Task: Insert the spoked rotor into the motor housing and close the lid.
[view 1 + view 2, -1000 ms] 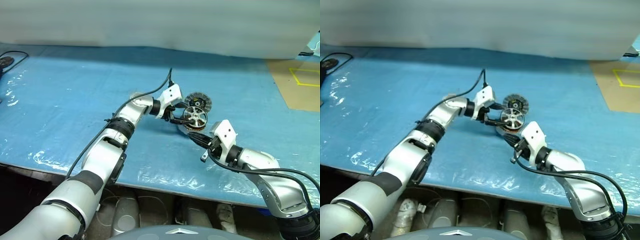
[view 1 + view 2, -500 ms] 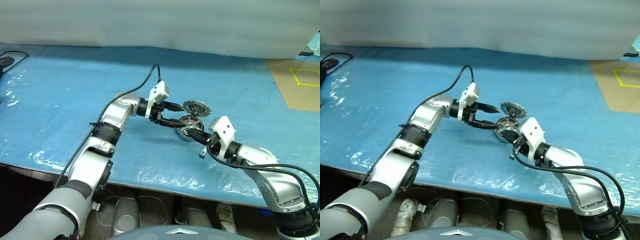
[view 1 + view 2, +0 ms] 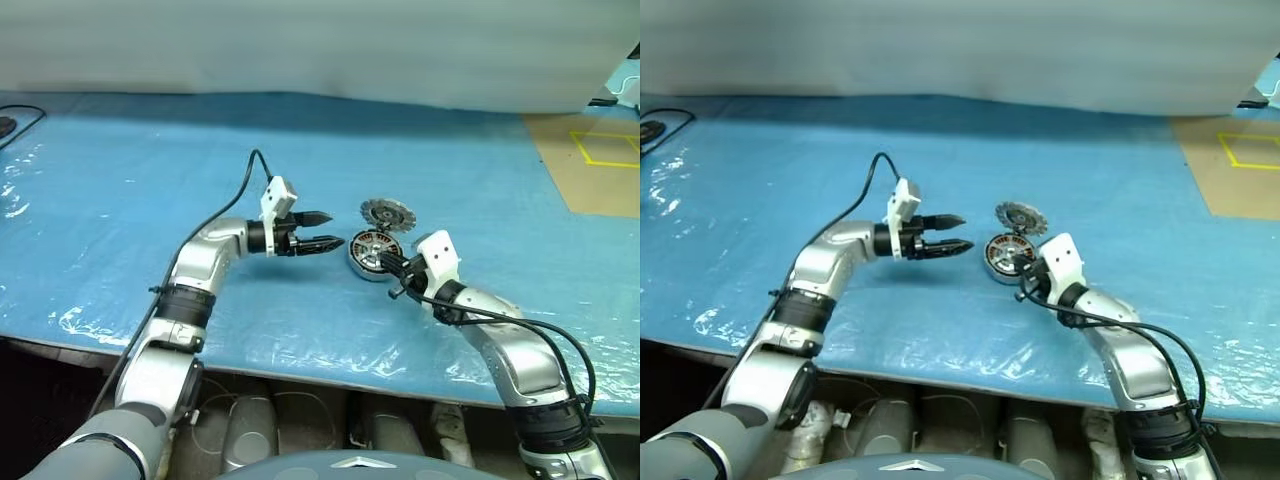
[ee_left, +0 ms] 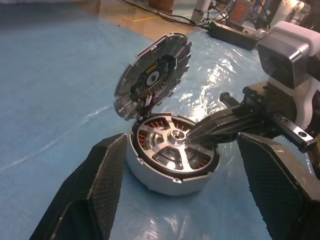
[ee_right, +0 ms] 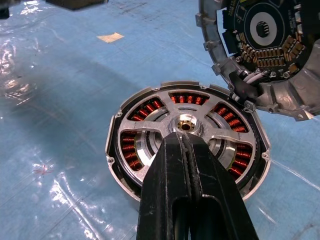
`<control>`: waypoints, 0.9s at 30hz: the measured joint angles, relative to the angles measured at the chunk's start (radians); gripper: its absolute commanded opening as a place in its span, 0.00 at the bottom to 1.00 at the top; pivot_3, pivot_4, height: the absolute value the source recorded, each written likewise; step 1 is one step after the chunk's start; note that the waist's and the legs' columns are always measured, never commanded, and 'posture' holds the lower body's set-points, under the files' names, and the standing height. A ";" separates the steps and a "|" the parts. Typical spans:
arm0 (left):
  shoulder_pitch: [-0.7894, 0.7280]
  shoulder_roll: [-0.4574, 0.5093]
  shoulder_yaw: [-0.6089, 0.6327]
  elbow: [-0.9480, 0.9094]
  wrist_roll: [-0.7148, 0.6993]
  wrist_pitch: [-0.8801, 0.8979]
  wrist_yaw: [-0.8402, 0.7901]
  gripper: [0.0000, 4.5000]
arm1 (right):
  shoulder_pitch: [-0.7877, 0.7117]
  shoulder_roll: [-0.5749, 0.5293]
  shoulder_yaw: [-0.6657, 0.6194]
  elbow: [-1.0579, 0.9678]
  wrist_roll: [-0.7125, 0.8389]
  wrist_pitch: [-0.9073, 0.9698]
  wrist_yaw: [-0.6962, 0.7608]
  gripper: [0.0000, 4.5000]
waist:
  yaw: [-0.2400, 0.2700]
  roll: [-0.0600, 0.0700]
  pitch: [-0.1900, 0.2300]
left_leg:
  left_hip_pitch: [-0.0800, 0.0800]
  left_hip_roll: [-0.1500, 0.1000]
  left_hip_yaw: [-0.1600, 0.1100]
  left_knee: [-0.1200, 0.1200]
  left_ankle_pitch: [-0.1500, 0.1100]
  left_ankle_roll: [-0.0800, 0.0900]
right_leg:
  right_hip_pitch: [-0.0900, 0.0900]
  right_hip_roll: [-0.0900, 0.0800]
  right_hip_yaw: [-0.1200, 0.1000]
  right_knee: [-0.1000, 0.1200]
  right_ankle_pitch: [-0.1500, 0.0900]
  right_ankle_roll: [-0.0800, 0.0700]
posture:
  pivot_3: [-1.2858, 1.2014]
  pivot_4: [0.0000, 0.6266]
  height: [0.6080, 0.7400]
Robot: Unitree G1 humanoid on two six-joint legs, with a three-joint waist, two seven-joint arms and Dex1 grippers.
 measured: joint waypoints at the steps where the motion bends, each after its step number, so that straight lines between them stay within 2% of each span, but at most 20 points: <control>1: 0.004 0.004 -0.001 -0.010 0.000 0.008 0.008 0.82 | -0.016 0.005 0.000 0.011 -0.003 -0.003 0.000 0.00 | 0.000 0.000 0.000 | 0.000 0.000 0.000 0.000 0.000 0.000 | 0.000 0.000 0.000 0.000 0.000 0.000 | 0.52 0.24 1.00; 5: 0.006 0.034 -0.003 -0.035 -0.005 -0.001 0.011 0.82 | -0.102 0.010 -0.003 0.059 -0.005 -0.014 0.012 0.00 | -0.004 0.000 0.000 | 0.001 0.000 0.000 0.001 0.000 0.000 | 0.001 0.000 0.000 0.000 0.000 0.001 | 0.52 0.24 1.00; 10: 0.095 0.068 0.000 -0.165 -0.116 0.018 -0.094 0.82 | -0.146 0.013 -0.003 0.102 -0.006 -0.024 0.044 0.00 | -0.015 0.000 0.000 | -0.001 0.000 0.000 -0.001 0.000 -0.001 | -0.001 0.000 0.000 0.001 -0.001 -0.001 | 0.52 0.24 1.00; 14: 0.116 0.124 -0.053 -0.173 -0.091 0.004 -0.122 0.82 | -0.165 0.021 0.020 0.173 -0.038 -0.051 0.053 0.00 | -0.023 0.000 0.000 | 0.000 0.000 0.000 0.000 0.000 0.000 | -0.001 0.003 0.000 0.002 -0.002 -0.001 | 0.52 0.24 1.00; 27: 0.071 0.075 -0.072 -0.079 -0.049 -0.078 -0.054 0.82 | -0.215 0.037 0.076 0.262 -0.098 -0.122 0.102 0.00 | -0.035 0.000 0.000 | 0.005 0.001 0.001 0.001 0.000 0.000 | 0.003 0.004 0.001 0.002 -0.001 -0.002 | 0.52 0.24 1.00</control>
